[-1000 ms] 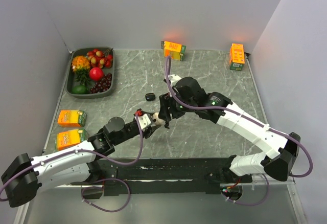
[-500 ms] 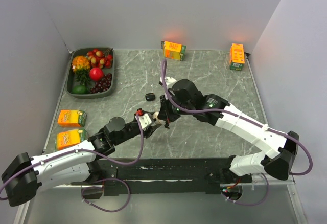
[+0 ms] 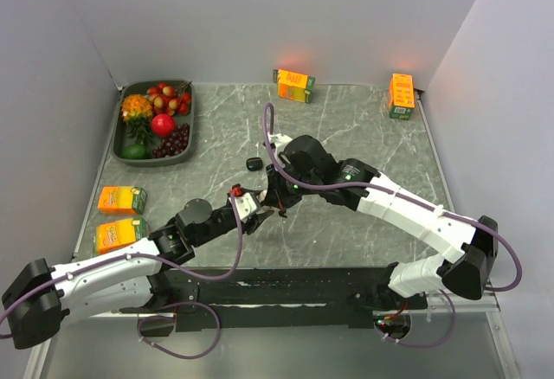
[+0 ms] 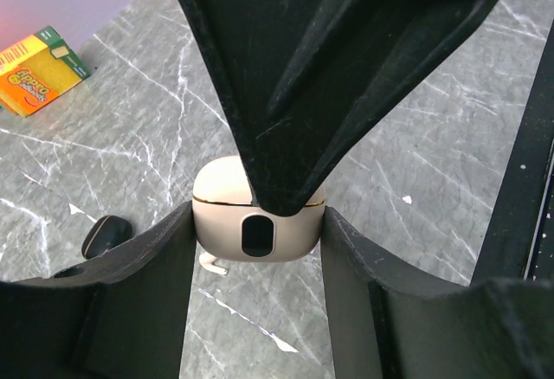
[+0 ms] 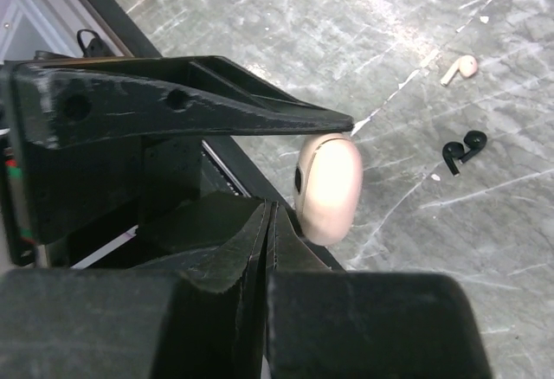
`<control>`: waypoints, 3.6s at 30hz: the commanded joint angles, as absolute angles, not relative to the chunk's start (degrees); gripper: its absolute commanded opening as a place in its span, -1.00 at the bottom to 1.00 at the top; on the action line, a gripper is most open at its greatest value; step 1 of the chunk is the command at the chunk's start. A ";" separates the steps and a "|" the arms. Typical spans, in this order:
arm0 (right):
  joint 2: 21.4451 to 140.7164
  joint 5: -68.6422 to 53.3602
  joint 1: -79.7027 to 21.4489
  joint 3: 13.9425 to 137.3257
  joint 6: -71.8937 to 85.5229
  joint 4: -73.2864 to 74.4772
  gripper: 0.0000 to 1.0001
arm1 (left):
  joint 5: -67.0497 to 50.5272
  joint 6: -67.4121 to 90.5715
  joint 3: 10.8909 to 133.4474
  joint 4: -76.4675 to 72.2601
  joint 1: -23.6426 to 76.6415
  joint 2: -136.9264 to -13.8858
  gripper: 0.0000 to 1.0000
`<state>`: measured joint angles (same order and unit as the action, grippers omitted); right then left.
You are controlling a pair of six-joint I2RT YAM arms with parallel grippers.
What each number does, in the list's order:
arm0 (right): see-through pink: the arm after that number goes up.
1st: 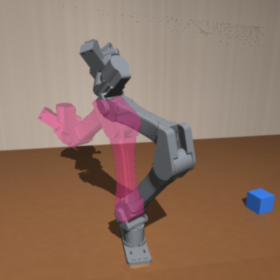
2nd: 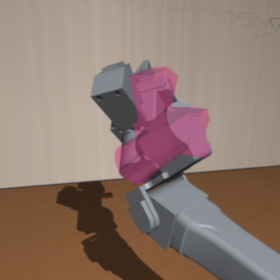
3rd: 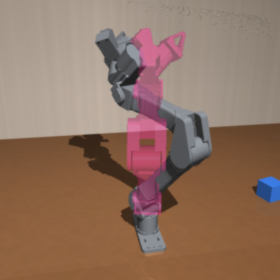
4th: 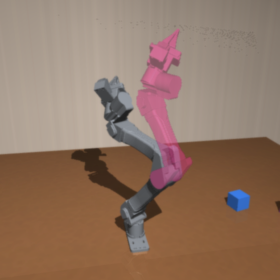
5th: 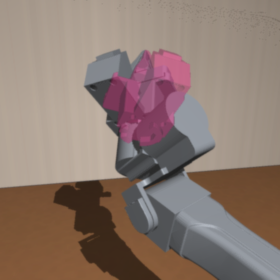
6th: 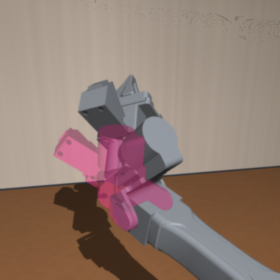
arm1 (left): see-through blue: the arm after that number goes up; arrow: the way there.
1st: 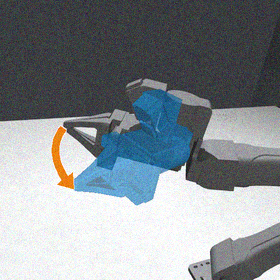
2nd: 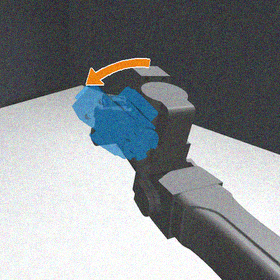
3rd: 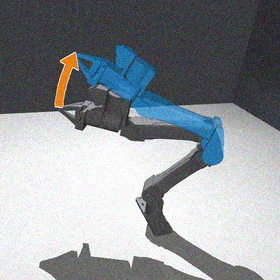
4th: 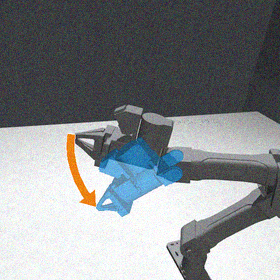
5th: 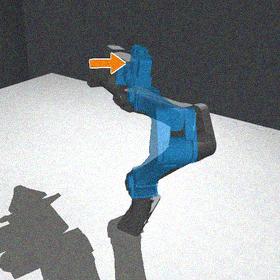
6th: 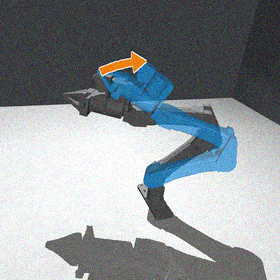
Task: Insert the wireless bluetooth earbuds into the charging case
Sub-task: Open the charging case.
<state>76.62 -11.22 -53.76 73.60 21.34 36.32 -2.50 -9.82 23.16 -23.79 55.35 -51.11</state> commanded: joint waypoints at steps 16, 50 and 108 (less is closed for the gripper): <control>73.65 -5.89 -50.63 72.69 23.12 37.79 -1.00 | -0.35 -10.46 23.12 -24.87 56.95 -47.02 -0.98; 76.73 -8.88 -52.47 74.09 20.39 38.23 0.11 | -0.18 -9.84 24.52 -25.05 57.74 -48.25 -0.98; 70.05 -19.06 -45.79 69.87 28.56 28.13 0.28 | 2.46 -7.91 21.88 -29.71 58.89 -42.19 -0.98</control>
